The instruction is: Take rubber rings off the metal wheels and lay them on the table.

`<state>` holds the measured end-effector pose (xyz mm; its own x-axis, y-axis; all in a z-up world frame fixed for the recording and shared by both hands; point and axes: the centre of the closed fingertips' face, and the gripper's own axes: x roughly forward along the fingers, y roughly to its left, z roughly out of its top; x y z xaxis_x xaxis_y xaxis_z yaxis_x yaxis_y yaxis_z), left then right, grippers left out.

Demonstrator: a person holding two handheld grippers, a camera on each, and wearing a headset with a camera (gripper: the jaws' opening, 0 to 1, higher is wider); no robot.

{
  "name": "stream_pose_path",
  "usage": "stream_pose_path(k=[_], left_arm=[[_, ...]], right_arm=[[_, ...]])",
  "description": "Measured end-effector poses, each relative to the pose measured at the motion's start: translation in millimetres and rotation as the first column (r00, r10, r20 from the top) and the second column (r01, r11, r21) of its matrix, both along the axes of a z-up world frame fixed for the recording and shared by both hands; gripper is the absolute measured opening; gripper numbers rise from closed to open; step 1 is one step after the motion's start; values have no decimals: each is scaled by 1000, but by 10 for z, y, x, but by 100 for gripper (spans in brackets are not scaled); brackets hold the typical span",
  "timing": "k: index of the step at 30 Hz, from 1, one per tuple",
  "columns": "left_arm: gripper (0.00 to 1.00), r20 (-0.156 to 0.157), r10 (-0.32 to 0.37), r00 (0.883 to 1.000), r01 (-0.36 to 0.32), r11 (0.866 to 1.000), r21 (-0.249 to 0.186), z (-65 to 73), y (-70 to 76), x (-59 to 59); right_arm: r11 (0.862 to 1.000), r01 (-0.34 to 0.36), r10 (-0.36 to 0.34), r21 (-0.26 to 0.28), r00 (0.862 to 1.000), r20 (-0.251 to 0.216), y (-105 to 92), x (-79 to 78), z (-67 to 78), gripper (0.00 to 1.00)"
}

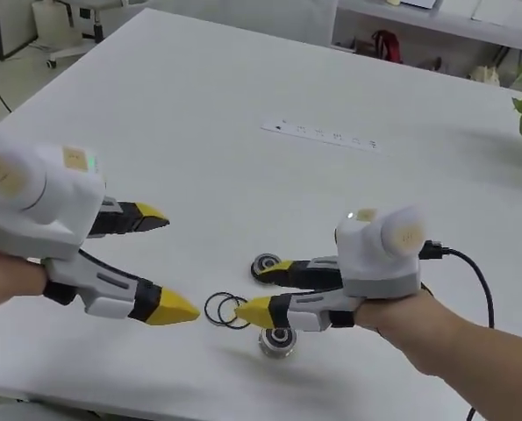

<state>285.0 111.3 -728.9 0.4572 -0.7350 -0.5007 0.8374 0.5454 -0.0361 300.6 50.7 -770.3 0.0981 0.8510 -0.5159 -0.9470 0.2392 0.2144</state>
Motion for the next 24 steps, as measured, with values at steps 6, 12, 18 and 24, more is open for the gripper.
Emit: stream_pose_path(k=[6,12,18,24], left_arm=[[81,0,-4,1000,4,1000,3,7,-16,36],[81,2,-9,1000,9,1000,3,15,-52,72],[80,2,-9,1000,9,1000,2,18,-69,112],[80,5,-8,1000,8,1000,2,23,-80,159]], right_arm=[[1000,23,-23,9,1000,13,-78,69,55,39],[999,47,-47,13,999,27,-180,145,90,40],[996,80,-81,23,996,34,-274,229,125,40],[993,111,-112,31,993,41,-363,316,151,40]])
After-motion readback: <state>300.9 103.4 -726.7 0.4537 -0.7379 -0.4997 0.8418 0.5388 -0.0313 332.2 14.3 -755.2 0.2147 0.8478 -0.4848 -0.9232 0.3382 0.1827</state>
